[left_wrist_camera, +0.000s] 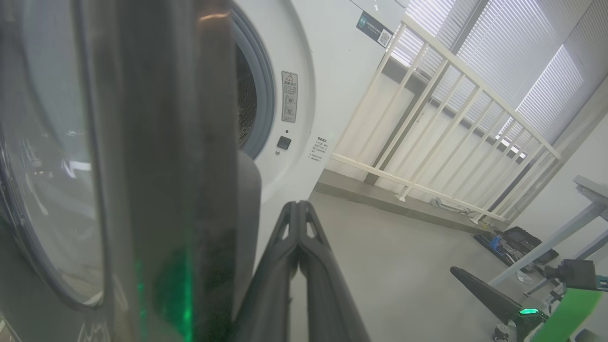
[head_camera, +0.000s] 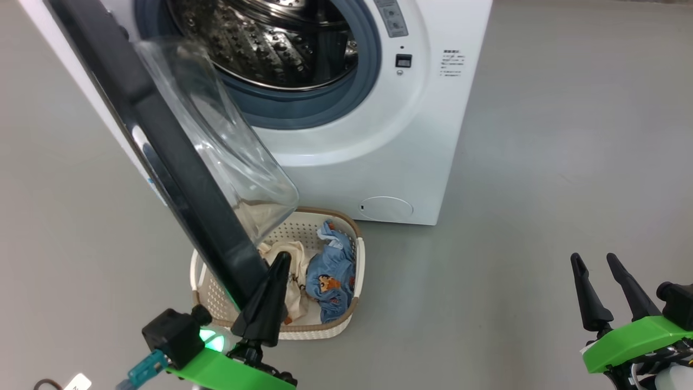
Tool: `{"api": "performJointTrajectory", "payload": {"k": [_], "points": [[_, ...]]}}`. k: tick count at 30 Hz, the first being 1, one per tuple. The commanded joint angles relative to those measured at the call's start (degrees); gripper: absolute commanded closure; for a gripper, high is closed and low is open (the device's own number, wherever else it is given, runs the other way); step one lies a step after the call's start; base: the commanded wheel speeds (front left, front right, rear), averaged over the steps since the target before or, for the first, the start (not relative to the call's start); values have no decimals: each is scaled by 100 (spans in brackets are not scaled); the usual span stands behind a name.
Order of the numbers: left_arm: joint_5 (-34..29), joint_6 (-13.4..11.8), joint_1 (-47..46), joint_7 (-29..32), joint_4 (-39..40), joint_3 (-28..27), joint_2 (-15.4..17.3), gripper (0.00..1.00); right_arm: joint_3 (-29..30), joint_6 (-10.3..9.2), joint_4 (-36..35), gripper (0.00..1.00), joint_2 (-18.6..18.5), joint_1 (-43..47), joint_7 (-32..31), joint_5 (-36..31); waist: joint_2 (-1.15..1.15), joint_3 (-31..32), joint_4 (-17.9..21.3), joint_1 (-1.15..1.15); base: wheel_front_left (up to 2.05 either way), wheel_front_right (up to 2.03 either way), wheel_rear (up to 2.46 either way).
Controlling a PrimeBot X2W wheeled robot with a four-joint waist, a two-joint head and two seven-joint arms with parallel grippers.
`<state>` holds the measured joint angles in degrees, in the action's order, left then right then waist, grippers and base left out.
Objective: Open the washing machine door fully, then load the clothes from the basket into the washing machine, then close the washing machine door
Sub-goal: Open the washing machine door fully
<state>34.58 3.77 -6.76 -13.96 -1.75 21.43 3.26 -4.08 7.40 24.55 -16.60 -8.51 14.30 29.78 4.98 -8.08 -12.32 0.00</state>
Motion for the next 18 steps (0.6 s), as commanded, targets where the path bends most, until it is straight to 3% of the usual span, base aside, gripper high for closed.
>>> {"api": "performJointTrajectory", "payload": {"k": [1, 18], "points": [[47, -158, -31, -41, 79, -401, 260, 100, -141, 9, -157, 0, -116, 38, 70, -37, 0, -4, -81, 0, 0, 0, 0], [-20, -409, 207, 10, 380, -481, 454, 100, -115, 9, -204, 0, -188, 4, 70, -58, 0, -77, -573, 0, 0, 0, 0]]}}
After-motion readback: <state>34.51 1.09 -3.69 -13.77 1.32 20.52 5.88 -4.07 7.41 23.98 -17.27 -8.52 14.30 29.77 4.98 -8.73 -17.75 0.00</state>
